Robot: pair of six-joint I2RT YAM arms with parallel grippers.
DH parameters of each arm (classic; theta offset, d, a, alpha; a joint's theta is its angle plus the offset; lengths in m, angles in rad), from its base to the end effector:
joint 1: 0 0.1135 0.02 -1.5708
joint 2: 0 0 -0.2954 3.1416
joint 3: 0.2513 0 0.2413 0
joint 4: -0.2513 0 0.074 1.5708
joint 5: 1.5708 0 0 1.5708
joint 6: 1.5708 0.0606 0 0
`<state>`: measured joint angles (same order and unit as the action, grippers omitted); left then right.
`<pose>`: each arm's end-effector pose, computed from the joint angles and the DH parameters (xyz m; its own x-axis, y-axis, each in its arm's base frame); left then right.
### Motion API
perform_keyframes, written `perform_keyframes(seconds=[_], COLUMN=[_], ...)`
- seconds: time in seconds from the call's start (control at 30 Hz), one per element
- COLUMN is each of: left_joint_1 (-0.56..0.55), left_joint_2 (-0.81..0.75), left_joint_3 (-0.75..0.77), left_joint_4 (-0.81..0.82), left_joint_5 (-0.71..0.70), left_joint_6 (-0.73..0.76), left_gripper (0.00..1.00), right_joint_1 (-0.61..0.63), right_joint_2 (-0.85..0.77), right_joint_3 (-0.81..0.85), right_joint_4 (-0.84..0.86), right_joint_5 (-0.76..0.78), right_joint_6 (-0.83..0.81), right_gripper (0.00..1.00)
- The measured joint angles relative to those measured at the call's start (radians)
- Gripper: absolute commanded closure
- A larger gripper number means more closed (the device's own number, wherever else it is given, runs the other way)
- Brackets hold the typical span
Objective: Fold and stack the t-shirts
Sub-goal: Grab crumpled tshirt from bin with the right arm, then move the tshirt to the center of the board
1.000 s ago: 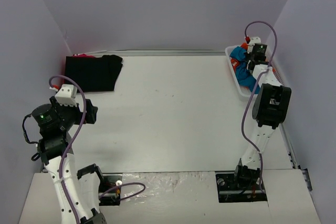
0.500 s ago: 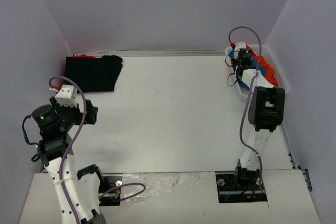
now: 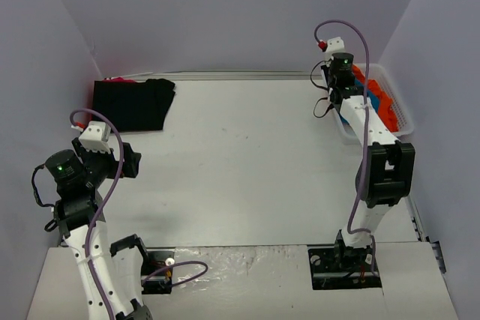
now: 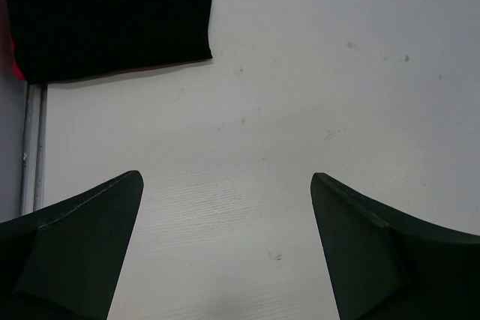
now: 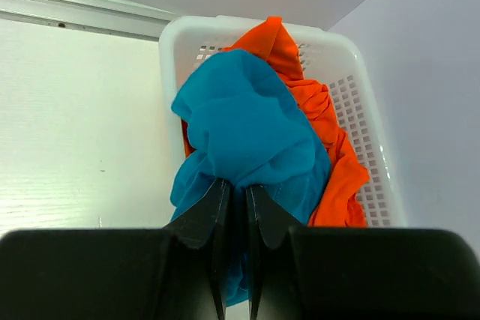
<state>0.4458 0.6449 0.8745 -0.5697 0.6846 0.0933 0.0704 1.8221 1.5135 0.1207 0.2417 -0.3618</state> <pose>0.1175 0.0137 0.3623 -0.2807 -0.0541 -0.9583 0.2310 0.9652 -0.1222 0.4647 0.0182 0.3610 -0.2331 -0.3610 -0.9030 0.0896 0.9166 -0.3895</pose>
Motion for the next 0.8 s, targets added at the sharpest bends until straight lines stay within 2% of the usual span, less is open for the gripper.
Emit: perform_keyframes(seconds=[0.3,0.67,0.8], left_joint_1=[0.000,0.000,0.000], left_joint_2=[0.000,-0.002,-0.002], left_joint_3=[0.000,0.000,0.000], left_joint_4=[0.000,0.000,0.000], left_joint_5=[0.005,0.011,0.016], left_joint_6=[0.000,-0.001,-0.001], left_gripper=[0.06,0.06,0.06], right_joint_1=[0.071,0.182,0.243], right_joint_2=[-0.164,-0.251,-0.286], right_joint_3=[0.044,0.414,0.490], right_joint_4=[-0.103,-0.307,-0.375], right_joint_5=[0.013,-0.061,-0.129], right_joint_6=[0.002,0.021,0.031], right_gripper=[1.00,1.00,1.00])
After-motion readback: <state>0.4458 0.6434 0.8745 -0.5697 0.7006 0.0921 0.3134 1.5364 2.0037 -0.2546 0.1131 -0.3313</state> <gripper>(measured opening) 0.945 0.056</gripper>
